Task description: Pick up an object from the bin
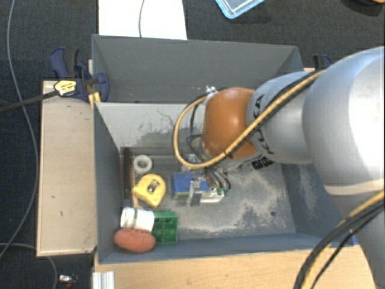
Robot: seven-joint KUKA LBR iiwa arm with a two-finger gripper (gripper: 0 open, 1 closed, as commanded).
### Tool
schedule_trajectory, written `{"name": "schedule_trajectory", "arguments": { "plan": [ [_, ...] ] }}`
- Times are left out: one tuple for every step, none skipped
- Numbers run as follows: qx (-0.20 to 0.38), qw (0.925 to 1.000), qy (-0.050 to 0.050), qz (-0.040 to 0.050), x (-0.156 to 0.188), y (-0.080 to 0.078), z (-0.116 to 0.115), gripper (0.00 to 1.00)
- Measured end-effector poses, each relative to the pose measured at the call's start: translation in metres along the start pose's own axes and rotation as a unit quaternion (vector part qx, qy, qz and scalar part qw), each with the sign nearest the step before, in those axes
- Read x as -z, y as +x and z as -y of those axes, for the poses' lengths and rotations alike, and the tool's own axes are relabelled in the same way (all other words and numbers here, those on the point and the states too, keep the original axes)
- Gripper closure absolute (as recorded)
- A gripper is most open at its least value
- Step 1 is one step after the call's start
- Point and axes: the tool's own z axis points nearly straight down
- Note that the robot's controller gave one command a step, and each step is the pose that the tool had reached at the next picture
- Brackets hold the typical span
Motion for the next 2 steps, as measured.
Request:
{"name": "schedule_trajectory", "arguments": {
  "plan": [
    [0.0, 1.0, 0.001, -0.0049, 0.034, 0.002, 0.001, 1.0],
    [0.0, 1.0, 0.0, -0.0029, 0.066, 0.001, 0.0, 1.0]
  ]
}}
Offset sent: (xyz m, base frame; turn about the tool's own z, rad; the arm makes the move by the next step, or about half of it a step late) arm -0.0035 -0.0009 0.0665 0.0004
